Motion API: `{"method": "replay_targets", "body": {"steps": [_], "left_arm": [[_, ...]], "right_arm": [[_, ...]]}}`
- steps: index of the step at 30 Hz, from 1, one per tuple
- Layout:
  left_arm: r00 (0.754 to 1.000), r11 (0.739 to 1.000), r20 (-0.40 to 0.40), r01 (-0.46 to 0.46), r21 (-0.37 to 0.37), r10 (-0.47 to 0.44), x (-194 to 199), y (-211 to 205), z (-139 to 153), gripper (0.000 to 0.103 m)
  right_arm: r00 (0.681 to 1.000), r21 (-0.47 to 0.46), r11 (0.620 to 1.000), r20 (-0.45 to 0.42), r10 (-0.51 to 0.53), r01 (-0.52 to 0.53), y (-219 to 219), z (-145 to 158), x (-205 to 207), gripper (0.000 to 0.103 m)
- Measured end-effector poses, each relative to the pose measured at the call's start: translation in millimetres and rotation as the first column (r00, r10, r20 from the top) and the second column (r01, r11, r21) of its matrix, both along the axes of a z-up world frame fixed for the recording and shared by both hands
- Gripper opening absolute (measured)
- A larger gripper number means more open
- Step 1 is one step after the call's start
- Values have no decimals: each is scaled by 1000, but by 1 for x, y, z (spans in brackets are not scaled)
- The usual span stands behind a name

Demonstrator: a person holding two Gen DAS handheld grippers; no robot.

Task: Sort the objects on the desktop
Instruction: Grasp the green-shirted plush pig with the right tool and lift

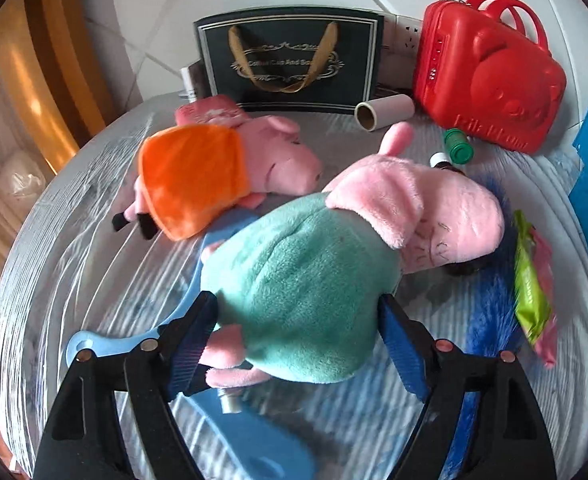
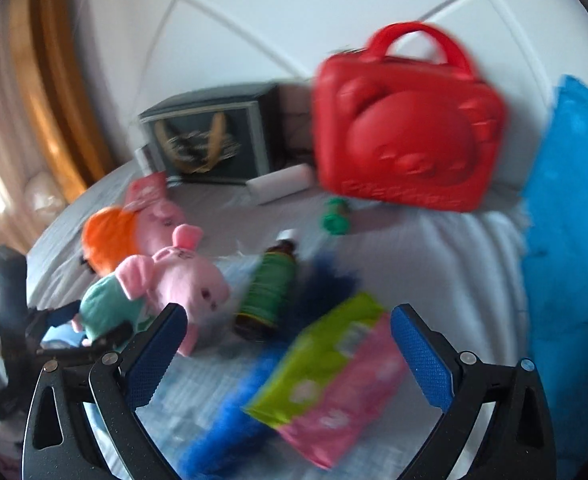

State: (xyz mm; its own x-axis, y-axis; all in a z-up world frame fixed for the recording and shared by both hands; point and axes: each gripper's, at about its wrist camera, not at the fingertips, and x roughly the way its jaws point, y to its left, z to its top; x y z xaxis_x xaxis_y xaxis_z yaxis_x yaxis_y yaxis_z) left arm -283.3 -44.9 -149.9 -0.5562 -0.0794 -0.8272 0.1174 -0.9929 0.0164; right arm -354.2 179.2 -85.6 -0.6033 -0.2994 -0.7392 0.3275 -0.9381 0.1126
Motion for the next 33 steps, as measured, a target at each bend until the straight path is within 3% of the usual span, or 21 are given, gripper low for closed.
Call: {"method": "replay_targets", "body": {"steps": [4, 13, 18, 24, 33], "left_arm": [[1000, 999, 18, 21, 44, -21, 10, -14, -5, 82], [998, 998, 66, 3, 62, -7, 20, -30, -25, 81], [996, 996, 65, 56, 70, -60, 29, -28, -20, 81], [984, 985, 43, 172, -14, -171, 46, -21, 1, 81], [970, 977, 118, 213, -12, -210, 20, -36, -29, 81]], "right_arm": [[988, 6, 991, 71, 135, -135, -45, -24, -4, 103], [942, 3, 967, 227, 247, -254, -86, -64, -3, 97], [939, -24, 975, 264, 219, -220, -72, -72, 5, 97], [941, -59, 983, 285, 185, -175, -56, -71, 21, 103], [932, -22, 979, 303, 199, -202, -80, -84, 22, 103]]}}
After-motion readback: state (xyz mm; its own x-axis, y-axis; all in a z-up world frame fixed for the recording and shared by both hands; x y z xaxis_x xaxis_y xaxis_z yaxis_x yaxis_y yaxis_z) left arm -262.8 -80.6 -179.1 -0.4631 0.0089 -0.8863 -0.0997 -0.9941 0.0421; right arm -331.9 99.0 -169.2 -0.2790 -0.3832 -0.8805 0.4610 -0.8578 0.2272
